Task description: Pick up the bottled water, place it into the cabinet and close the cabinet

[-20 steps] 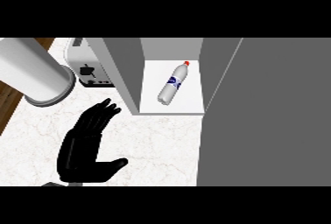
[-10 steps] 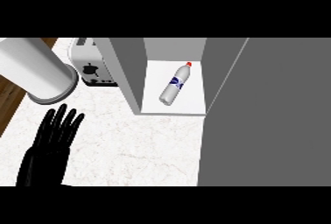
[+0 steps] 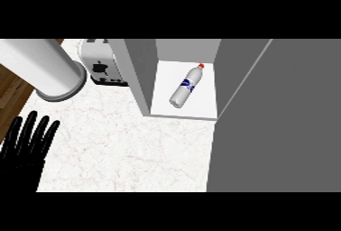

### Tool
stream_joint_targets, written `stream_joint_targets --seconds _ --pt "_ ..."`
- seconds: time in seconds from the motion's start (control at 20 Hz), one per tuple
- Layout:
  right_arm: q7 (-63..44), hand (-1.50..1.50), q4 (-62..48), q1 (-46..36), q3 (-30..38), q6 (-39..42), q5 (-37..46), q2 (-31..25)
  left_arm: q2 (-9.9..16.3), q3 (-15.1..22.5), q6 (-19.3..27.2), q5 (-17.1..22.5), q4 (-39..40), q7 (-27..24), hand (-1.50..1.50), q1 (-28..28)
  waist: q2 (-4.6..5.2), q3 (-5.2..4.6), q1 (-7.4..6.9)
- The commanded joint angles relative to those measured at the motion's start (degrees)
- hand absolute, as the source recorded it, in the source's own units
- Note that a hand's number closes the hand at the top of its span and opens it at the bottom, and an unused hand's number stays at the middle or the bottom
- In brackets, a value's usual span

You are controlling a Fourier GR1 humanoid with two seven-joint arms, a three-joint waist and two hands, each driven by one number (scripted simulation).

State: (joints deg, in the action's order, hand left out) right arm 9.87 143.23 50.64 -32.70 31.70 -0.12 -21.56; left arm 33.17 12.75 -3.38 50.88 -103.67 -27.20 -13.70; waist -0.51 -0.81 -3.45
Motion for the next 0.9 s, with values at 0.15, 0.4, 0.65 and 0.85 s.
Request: stream_joint_targets --seconds 0.15,0.4,0.65,0.85 --pt "-6.48 1.5 5.04 -4.48 -14.88 1.27 2.18 1.04 3.49 -2.9 -6.0 2.53 0.11 -0.18 -1.5 -2.86 0.75 -0.07 -2.7" --pt "-9.61 1.5 2.75 -9.55 -13.16 -0.68 1.66 0.88 5.93 -4.54 -8.5 3.87 -0.88 0.89 -1.5 -2.24 1.57 -0.16 -5.71" --pt "-12.1 1.5 1.22 -14.38 -12.69 -1.61 0.35 1.03 6.73 -4.31 -9.62 4.23 -1.37 1.8 -1.5 -2.25 2.19 -0.26 -7.79" --pt "-13.21 1.5 -0.19 -18.44 -11.21 -2.27 0.58 1.21 7.74 -4.95 -10.89 4.93 -1.07 2.34 -1.5 -1.87 2.55 -0.34 -8.98"
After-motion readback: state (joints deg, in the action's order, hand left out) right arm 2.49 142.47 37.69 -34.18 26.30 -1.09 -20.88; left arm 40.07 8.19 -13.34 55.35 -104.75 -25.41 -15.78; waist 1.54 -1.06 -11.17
